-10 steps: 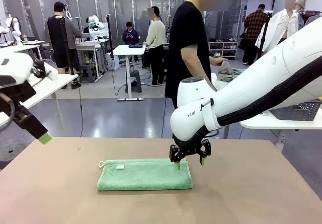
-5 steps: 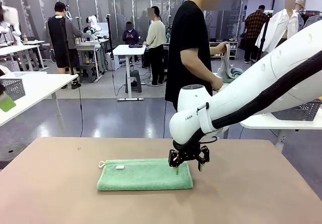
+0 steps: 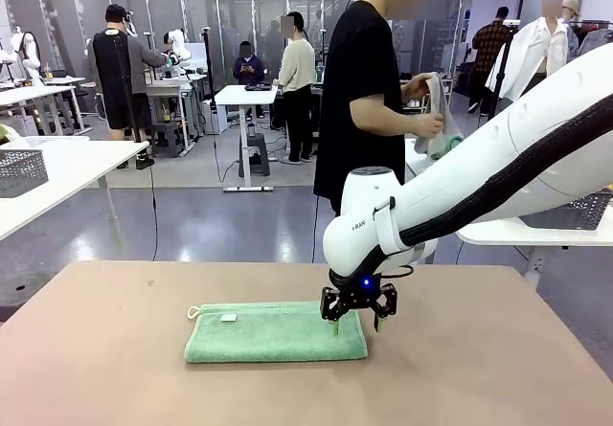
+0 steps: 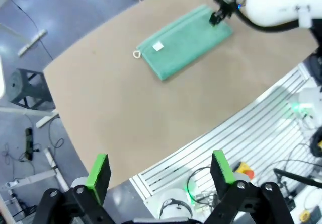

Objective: Fold the towels and place them in the basket.
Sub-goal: When a person lays out a Towel with hook on the table, fold it in half twice.

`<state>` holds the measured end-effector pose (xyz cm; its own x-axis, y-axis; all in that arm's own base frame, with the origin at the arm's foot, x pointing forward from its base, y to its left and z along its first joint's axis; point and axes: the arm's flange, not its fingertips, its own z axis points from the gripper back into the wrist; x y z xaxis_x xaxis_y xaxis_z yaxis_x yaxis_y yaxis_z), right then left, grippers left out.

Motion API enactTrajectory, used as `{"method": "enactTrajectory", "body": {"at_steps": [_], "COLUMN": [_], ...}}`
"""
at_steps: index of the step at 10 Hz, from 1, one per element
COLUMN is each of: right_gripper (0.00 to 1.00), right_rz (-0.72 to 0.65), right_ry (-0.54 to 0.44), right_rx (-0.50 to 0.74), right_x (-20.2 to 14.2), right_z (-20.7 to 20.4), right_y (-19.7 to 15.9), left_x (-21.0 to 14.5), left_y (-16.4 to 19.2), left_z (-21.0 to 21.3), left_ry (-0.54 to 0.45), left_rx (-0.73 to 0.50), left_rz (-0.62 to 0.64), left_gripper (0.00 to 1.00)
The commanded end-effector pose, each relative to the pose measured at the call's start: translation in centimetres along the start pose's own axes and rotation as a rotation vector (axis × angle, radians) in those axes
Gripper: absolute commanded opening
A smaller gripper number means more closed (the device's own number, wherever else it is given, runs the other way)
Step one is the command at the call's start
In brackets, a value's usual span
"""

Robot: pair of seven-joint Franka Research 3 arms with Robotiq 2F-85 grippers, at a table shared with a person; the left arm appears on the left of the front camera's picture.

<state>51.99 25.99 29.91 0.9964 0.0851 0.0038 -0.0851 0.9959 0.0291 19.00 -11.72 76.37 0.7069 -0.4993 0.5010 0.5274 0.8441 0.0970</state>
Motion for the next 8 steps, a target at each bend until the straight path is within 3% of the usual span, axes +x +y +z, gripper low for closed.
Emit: {"method": "enactTrajectory", "body": {"at_steps": [1,2,3,5,6,8], "right_gripper": [0.35,0.13,0.00,0.00,0.05,0.00], "right_rz": [-0.014,-0.019,-0.018,-0.016,-0.018,-0.014], "right_ry": [-0.011,-0.011,-0.009,0.001,0.000,0.001], "right_rx": [0.018,0.022,0.026,0.028,0.025,0.020], "right_x": [-0.1,-0.2,-0.3,-0.4,-0.4,-0.6], "right_z": [-0.6,-0.6,-0.7,-1.3,-1.3,-1.0], "right_y": [-0.2,-0.3,-0.2,0.0,0.0,0.2], "left_x": [1.1,1.3,0.3,0.3,0.3,0.3], "left_y": [-1.2,-1.6,-0.5,-0.5,-0.5,-0.5], "left_z": [1.6,1.7,1.0,1.0,1.0,1.0], "left_ry": [0.002,0.005,-0.018,-0.018,-0.018,-0.018], "left_rx": [0.024,0.022,0.012,0.012,0.012,0.012], "left_rz": [0.020,0.000,0.003,0.003,0.003,0.003], "left_gripper": [1.00,1.00,1.00,1.00,1.00,1.00]}}
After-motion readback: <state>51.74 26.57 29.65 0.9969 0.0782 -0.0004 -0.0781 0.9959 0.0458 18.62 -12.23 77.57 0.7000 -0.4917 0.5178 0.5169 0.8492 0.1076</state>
